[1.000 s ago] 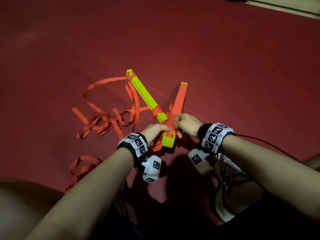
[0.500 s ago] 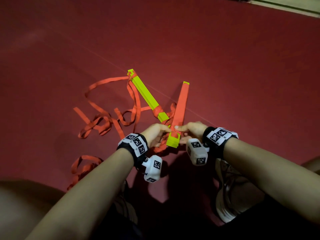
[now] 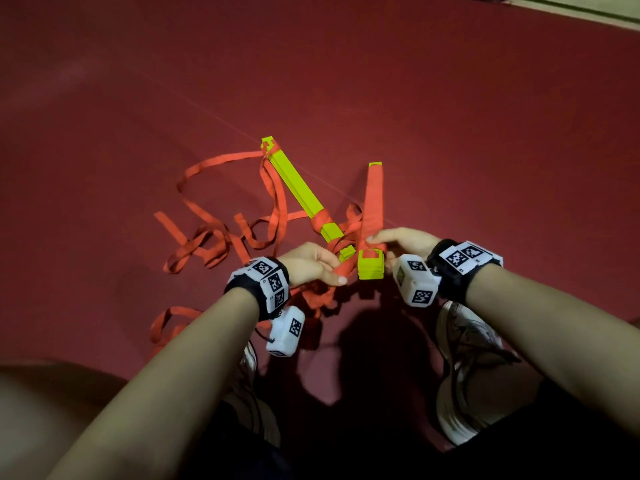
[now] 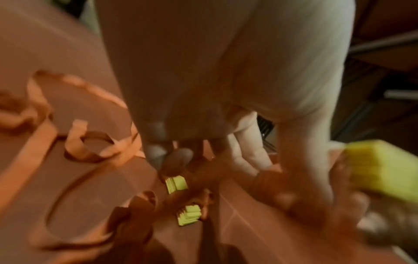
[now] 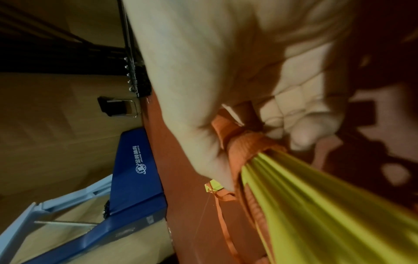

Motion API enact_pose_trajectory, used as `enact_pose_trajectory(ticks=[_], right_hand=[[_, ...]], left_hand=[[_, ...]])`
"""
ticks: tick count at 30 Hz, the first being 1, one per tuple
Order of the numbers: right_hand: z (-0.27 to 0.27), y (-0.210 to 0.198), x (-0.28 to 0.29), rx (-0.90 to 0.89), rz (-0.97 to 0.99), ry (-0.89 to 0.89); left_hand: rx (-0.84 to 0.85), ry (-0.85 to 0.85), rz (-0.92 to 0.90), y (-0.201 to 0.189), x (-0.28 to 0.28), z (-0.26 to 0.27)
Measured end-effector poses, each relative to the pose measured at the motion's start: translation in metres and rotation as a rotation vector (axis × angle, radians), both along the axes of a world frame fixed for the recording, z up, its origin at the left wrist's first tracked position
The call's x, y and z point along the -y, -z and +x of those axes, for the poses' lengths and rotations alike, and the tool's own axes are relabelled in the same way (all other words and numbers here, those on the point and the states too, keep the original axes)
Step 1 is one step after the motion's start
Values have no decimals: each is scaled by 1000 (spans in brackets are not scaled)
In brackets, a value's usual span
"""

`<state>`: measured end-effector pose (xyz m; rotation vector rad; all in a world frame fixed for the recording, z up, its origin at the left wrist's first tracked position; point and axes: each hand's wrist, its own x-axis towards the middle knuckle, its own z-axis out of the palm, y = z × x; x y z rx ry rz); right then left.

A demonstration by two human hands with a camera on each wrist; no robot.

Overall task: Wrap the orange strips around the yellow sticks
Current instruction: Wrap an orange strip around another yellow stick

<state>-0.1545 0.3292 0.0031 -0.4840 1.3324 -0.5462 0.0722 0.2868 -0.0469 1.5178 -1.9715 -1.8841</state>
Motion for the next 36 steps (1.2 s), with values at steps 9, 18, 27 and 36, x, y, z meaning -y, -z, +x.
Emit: enact_pose_trajectory(ticks=[9,18,27,36], right_hand=[[-8,-32,13,96,-150,135],[-4,-36,14,95,-115,148],[-5,-39,13,160,-79,222],[-3,-42,24,247,-120,276]], left_hand=[[419,400,-18,11,-16,31],[2,-152,-359,-17,-10,-11],[19,-43,-365,-4,-36,-42],[585,-488,-260,17,-17,23]])
